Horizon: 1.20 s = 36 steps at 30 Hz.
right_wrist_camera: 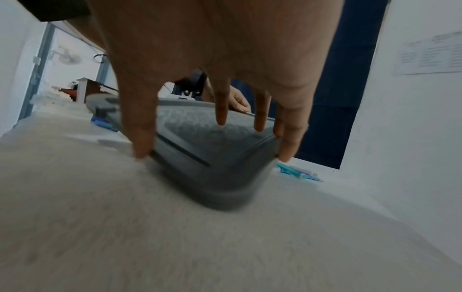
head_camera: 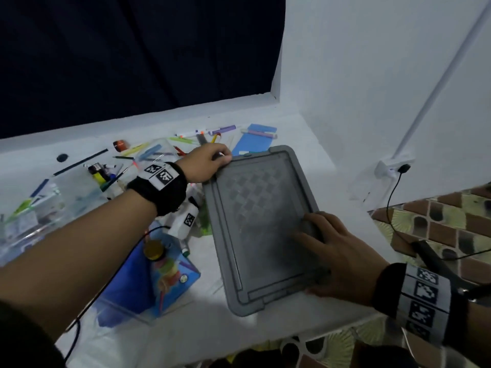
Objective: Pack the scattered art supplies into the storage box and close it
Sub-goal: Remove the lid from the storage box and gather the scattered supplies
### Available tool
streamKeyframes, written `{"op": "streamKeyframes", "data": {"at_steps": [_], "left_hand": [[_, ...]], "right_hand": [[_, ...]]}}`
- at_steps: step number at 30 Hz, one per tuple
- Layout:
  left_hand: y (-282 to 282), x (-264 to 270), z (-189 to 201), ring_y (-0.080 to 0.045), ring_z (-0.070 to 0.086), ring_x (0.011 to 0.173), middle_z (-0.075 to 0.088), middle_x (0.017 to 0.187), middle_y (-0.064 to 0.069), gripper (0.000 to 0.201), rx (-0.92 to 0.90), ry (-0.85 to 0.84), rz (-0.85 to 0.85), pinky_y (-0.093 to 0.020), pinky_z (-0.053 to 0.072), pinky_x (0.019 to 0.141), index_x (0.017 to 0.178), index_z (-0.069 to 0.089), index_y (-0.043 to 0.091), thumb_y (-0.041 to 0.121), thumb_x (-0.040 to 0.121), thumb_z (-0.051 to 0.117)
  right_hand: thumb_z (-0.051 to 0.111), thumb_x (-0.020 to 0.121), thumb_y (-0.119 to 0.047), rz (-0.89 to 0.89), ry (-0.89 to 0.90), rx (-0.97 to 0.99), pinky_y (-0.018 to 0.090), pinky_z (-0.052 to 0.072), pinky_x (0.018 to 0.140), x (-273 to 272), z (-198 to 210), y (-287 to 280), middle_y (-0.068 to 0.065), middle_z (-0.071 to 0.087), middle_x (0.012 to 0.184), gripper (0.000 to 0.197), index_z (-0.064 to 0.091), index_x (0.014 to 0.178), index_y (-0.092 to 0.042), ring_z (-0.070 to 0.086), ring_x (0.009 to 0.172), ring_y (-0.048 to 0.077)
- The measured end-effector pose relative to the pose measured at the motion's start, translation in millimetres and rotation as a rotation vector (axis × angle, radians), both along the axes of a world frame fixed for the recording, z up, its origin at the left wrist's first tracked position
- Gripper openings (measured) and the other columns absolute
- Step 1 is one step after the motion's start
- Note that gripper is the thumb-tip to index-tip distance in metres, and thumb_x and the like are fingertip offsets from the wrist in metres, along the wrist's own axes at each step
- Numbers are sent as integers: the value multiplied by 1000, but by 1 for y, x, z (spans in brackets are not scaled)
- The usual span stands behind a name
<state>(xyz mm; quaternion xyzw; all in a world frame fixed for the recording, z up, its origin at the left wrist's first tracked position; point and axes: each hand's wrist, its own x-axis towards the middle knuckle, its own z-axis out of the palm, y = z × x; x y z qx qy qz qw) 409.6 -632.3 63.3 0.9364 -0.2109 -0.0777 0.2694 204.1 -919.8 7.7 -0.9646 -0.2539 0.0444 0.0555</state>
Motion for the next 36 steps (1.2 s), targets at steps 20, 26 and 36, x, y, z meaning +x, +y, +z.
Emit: {"op": "streamKeyframes", "data": {"at_steps": [20,26,36], "left_hand": [[114,-178,-27,-4,55,76,62,85,2,18,-993,-301,894,-7,46,66,99,61,19,11,104,45],[152,-213,-18,3,65,101,73,108,17,32,-1041,-328,952,-16,52,89,126,62,25,7,102,49],[302,-250,35,-14,62,112,57,128,-7,35,-884,-454,967,-44,47,105,132,61,39,38,97,61]], "right_hand": [[53,98,-13,-418,379,1153,5,45,69,92,24,109,-11,52,129,55,30,143,-35,57,94,-5],[57,96,-12,-315,243,1218,27,40,104,97,32,164,-10,53,131,50,40,143,-16,50,121,11],[62,94,-22,-71,163,1173,25,46,70,89,88,279,1,50,81,33,58,125,-32,54,71,15]]}}
